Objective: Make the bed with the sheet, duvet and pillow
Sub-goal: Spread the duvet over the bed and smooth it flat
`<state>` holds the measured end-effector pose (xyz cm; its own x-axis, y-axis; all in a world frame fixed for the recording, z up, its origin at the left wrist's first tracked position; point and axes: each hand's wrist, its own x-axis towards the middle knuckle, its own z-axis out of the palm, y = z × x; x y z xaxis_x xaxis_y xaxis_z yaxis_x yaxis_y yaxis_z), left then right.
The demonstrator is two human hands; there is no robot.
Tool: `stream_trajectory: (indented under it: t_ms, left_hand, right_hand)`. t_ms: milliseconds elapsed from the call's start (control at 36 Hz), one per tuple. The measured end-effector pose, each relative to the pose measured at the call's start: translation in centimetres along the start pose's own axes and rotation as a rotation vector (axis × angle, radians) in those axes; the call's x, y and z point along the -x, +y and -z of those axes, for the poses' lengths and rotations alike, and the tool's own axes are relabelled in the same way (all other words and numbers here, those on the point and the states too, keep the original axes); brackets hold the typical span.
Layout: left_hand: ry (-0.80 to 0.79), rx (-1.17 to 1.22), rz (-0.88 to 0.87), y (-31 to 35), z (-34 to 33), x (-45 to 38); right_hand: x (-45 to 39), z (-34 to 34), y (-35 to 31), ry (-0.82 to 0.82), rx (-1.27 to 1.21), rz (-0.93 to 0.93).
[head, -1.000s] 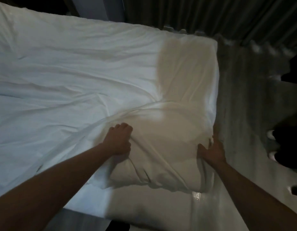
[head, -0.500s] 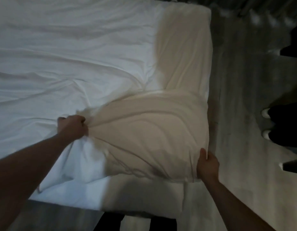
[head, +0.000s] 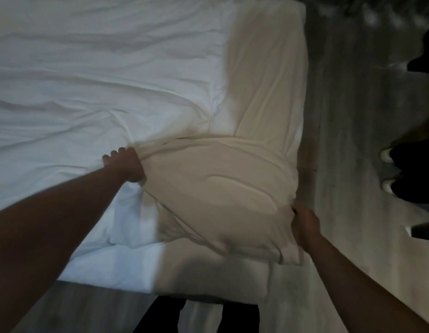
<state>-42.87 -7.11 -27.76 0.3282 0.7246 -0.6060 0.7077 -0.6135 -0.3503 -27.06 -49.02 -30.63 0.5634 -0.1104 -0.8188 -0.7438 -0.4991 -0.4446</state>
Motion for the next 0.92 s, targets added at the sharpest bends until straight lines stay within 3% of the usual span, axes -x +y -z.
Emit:
stream_trajectory:
  t_ms: [56,139,278,361,444,528,611,722,917]
  left_hand:
    - [0.049,0.099,-0.037,1.0,0.3,0.0]
    - [0.139,0.271,-0.192,2.7,1.4,-0.6]
    - [0.135,0.29,-0.296,5.8,3.4,-1.2]
    - [0.201,0.226,-0.408,9.2,4.1,-1.0]
    - [0.204,0.241,-0.5,13.8,4.7,-0.4]
    - [0.162,0.251,-0.53,17.7,4.5,-0.4]
    - [0.117,0.234,-0.498,20.0,3.9,-1.0]
    - [0.268,0.183,-0.493,20.9,3.2,-1.1]
    - [0.385,0.453,-0.576,21.0,4.0,0.1]
  right_hand:
    - [-0.7,0.0,-1.2,-0.059,-0.188,-0.073]
    - [-0.7,0.2,-3.2,-0.181,-0.211,-0.041]
    - [-2.9,1.6,-5.9,0.073,-0.328,0.399]
    - [-4.2,1.5,-5.5,0.149,-0.219,0.479]
    - [-5.7,0.3,-3.4,0.059,-0.05,0.345]
    - [-5.8,0.0,-1.2,-0.026,-0.043,0.153]
    - [-4.7,0.3,1.1,-0.049,-0.049,0.12]
    - [-2.5,1.1,5.2,-0.111,-0.069,0.049]
    - [-2.0,2.6,9.3,-0.208,-0.117,-0.101]
